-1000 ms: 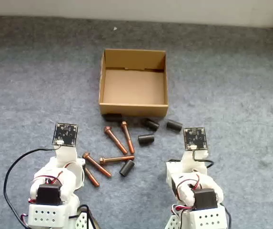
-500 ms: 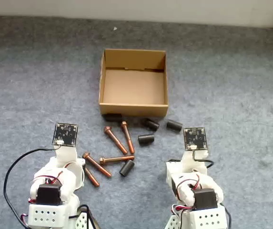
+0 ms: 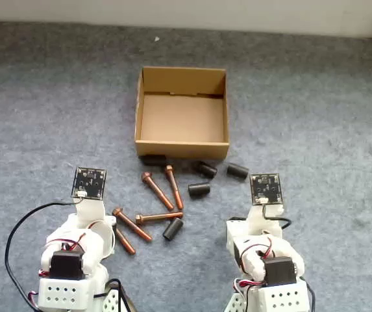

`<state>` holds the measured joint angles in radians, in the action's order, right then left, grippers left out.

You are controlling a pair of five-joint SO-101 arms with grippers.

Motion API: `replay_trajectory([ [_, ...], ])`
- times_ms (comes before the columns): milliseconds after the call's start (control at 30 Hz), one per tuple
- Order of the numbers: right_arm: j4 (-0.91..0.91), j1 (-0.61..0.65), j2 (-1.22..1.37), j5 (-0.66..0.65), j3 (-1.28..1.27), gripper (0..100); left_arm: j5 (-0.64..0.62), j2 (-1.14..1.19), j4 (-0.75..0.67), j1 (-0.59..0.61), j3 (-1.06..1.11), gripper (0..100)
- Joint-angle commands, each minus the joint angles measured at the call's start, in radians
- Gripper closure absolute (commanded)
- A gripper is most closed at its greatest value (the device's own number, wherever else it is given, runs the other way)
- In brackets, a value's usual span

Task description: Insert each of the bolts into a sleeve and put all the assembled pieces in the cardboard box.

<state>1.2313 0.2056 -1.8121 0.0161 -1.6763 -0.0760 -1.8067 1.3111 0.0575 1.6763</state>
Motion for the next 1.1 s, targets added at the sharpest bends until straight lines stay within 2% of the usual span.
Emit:
replay_trajectory([
  [0, 0.005, -0.010, -0.010, 0.006, -0.143, 98.3, 0.002, -0.002, 0.003, 0.002, 0.019, 99],
  [567, 0.005, -0.010, -0.010, 0.006, -0.143, 98.3, 0.003, -0.002, 0.003, 0.001, 0.019, 99],
  [800, 0.005, -0.010, -0.010, 0.006, -0.143, 98.3, 0.003, -0.002, 0.003, -0.093, 0.019, 99],
  [1067, 0.005, -0.005, -0.010, 0.009, -0.143, 98.3, 0.002, -0.002, 0.003, -0.096, 0.019, 99],
])
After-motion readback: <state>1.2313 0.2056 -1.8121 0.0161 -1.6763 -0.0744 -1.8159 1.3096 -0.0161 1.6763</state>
